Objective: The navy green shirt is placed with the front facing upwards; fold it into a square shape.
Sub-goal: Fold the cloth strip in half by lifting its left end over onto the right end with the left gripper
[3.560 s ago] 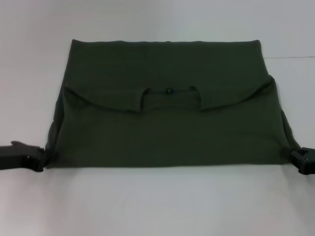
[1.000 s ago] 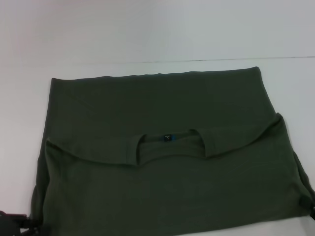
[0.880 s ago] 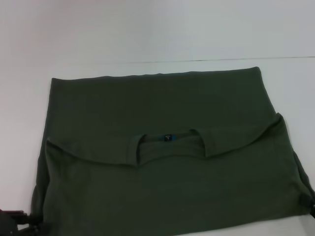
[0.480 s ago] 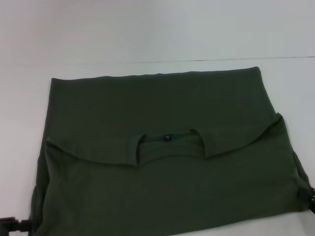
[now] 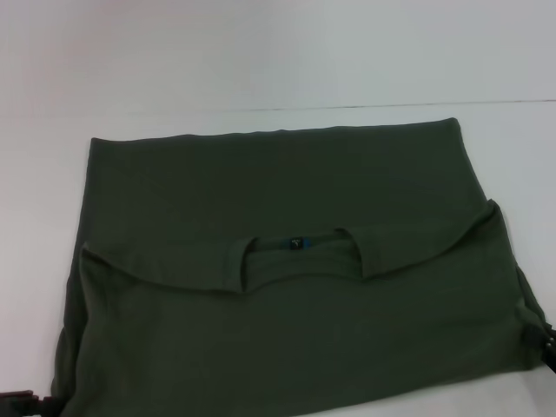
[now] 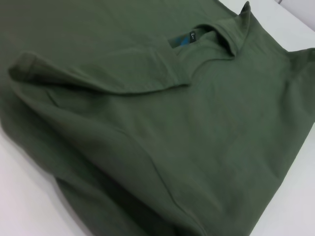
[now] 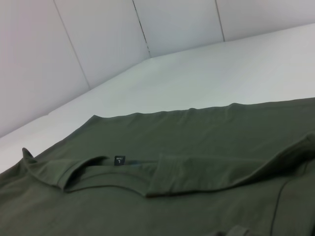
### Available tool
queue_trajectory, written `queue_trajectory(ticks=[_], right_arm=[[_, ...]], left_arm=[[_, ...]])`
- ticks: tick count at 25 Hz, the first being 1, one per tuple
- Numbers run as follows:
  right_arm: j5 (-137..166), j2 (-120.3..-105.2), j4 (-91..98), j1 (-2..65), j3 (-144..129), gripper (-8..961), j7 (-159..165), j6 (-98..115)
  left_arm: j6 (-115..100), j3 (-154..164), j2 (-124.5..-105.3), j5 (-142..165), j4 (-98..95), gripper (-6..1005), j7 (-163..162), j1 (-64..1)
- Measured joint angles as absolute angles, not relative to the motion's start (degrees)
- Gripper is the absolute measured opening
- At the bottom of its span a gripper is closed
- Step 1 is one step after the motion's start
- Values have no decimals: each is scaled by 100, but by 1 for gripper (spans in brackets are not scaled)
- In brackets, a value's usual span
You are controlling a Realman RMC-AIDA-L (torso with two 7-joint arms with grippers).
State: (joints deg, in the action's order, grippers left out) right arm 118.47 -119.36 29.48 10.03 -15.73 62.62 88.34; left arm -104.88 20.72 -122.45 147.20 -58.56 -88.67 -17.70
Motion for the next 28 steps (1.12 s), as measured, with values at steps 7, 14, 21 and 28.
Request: queue_trajectory(ticks=[7, 14, 21, 28], right_arm=[[11847, -11906, 2954, 1051, -1573, 65, 6348, 8826], [11821, -11900, 2954, 1060, -1567, 65, 6368, 8815], [11803, -11900, 2953, 1057, -1564, 65, 6437, 8815], [11794, -11900, 2953, 1072, -1564, 65, 6444, 8815]], left_arm=[[-10377, 2174, -12269, 14724, -5825, 744, -8844, -1783], [-10229, 2296, -12272, 14812, -5815, 731, -8761, -1784], [-10071, 2329, -12286, 14854, -5847, 472, -8611, -1784], [-10052, 2349, -12302, 14827, -5848, 242, -8533, -1793]])
